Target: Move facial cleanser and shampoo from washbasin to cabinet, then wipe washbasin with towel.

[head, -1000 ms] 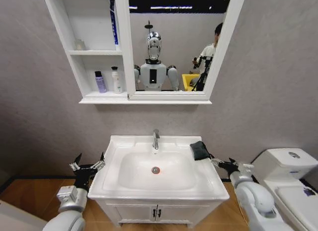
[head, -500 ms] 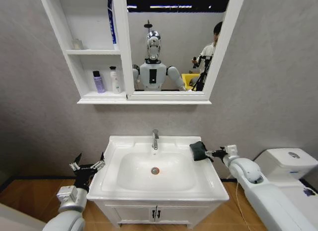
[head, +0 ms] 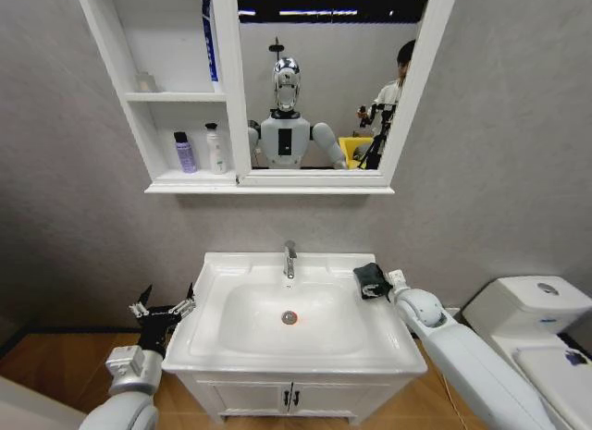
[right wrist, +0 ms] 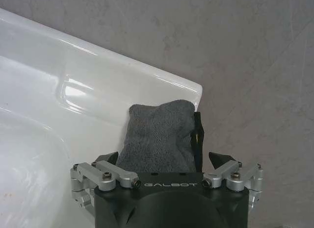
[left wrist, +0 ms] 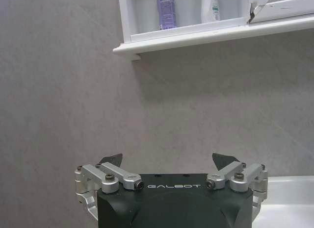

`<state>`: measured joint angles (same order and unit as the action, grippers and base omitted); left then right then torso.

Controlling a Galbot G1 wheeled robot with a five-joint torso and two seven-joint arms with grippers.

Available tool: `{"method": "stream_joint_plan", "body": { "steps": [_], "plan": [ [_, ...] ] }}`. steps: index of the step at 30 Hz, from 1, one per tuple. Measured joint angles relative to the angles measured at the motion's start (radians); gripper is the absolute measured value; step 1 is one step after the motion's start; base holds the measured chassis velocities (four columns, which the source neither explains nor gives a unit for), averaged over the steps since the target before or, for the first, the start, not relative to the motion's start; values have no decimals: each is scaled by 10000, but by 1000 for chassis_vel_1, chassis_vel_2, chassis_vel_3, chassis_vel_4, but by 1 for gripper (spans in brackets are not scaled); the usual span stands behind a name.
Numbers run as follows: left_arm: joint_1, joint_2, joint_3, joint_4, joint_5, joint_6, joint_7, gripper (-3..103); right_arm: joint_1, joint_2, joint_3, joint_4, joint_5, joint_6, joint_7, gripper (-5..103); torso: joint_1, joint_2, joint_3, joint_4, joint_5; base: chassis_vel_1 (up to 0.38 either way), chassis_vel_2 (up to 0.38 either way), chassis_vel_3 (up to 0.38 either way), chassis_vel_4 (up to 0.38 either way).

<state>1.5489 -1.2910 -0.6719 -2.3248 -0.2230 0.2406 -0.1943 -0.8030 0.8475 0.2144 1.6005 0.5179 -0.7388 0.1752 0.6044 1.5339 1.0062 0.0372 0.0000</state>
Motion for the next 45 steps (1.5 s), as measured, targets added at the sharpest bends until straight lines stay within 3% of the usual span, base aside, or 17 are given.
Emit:
{"method": "stream_joint_plan", "body": {
  "steps": [7, 11, 13, 18, 19, 21, 22, 24, 25, 30, 32, 37, 42, 45],
  "plan": [
    [0, 0, 0, 0, 0, 0, 0, 100, 342, 99, -151, -619, -43, 127, -225, 98, 0, 0, 0, 0, 0, 0, 0, 0, 0],
    [0, 0, 0, 0, 0, 0, 0, 100, 582, 151, -260, -884, -101, 312, -392, 86, -1, 1, 0, 0, 0, 0, 0, 0, 0],
    [0, 0, 0, 0, 0, 0, 0, 100, 625, 168, -288, -924, -101, 339, -412, 86, -1, 1, 0, 1, 0, 0, 0, 0, 0],
    [0, 1, 0, 0, 0, 0, 0, 100, 870, 276, -502, -1149, -169, 554, -468, 65, -1, 1, 0, 1, 0, 0, 0, 0, 0],
    [0, 0, 0, 1, -1, 0, 0, 100, 939, 326, -578, -1232, -185, 574, -467, 53, -1, 1, 0, 1, 0, 0, 0, 0, 0],
    [0, 1, 0, 0, -1, 0, 0, 100, 940, 341, -592, -1245, -199, 577, -465, 53, -1, 1, 0, 0, 0, 0, 0, 0, 0],
    [0, 0, 0, 0, -1, 0, 0, 100, 941, 355, -602, -1254, -213, 577, -462, 42, -1, 1, 0, 0, 0, 0, 0, 0, 0],
    [0, 0, 0, 0, -1, 0, 0, 100, 941, 364, -609, -1260, -229, 577, -453, 42, -1, 1, 0, 0, 0, 0, 0, 0, 0],
    [0, 0, 0, 0, -1, 0, 0, 100, 940, 366, -616, -1260, -252, 546, -444, 37, -1, 1, 0, 0, 0, 0, 0, 0, 0],
    [0, 0, 0, 0, 0, 0, 0, 100, 937, 387, -622, -1287, -267, 447, -443, 33, -1, 1, 0, 0, -1, 0, 0, 0, 0],
    [0, 0, 0, 0, -1, 0, 0, 100, 928, 442, -638, -1373, -276, 445, -463, 44, -1, 1, 0, 1, -1, 0, 0, 0, 0],
    [0, 0, 0, 0, -1, 0, 0, 100, 890, 525, -648, -1506, -334, 520, -511, 47, -2, 1, -1, 1, -2, 0, 0, 0, 0],
    [0, 0, 0, 1, -1, 0, 0, 100, 778, 566, -646, -1491, -352, 704, -533, 26, -1, 1, -1, 0, 0, 0, 0, 0, 0],
    [0, 0, 0, 0, -1, 0, 0, 100, 685, 538, -611, -1388, -340, 791, -485, 20, -1, 1, 0, 2, 2, 0, 0, 0, 0]
  ]
}}
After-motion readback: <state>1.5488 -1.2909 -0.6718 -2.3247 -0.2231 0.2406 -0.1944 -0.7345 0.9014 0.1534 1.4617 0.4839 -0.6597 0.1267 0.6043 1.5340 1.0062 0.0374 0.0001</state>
